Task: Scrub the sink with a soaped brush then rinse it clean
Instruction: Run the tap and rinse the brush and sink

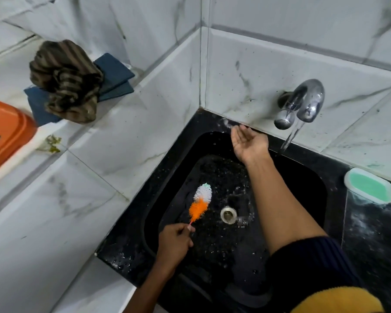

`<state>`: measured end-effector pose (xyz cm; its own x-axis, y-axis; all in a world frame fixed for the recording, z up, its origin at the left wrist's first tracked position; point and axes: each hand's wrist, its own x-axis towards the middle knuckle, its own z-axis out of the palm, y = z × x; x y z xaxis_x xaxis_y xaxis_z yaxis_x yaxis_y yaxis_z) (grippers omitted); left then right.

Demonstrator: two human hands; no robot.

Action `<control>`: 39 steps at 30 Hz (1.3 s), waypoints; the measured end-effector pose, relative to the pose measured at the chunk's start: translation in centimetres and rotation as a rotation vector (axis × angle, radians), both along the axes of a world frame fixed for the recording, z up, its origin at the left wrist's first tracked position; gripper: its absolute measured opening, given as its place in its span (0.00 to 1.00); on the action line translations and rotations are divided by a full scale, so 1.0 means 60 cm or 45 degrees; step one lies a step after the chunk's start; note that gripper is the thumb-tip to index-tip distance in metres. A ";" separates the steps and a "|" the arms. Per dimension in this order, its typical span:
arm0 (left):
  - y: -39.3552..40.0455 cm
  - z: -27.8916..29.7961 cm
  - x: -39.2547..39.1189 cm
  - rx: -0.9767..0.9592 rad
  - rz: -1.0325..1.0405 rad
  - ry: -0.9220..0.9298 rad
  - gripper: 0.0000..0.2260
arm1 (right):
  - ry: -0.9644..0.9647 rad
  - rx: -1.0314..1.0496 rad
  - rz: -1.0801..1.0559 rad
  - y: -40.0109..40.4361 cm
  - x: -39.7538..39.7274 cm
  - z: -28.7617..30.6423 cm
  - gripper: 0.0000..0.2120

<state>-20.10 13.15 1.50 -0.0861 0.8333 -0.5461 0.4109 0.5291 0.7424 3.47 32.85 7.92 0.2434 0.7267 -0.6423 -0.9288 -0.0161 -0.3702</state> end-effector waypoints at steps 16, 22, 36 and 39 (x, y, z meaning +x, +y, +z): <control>0.012 -0.008 0.030 -0.023 -0.011 -0.035 0.13 | -0.066 -0.331 0.048 -0.078 0.034 -0.051 0.21; 0.010 -0.001 0.046 -0.029 -0.006 -0.021 0.13 | -0.236 -0.060 0.902 -0.038 -0.074 0.010 0.16; 0.002 -0.008 0.046 -0.030 0.010 -0.029 0.13 | 0.148 -0.269 0.007 -0.128 0.083 -0.087 0.11; -0.002 -0.009 0.050 -0.026 0.008 -0.040 0.13 | -0.048 -0.289 0.157 -0.112 0.052 -0.060 0.14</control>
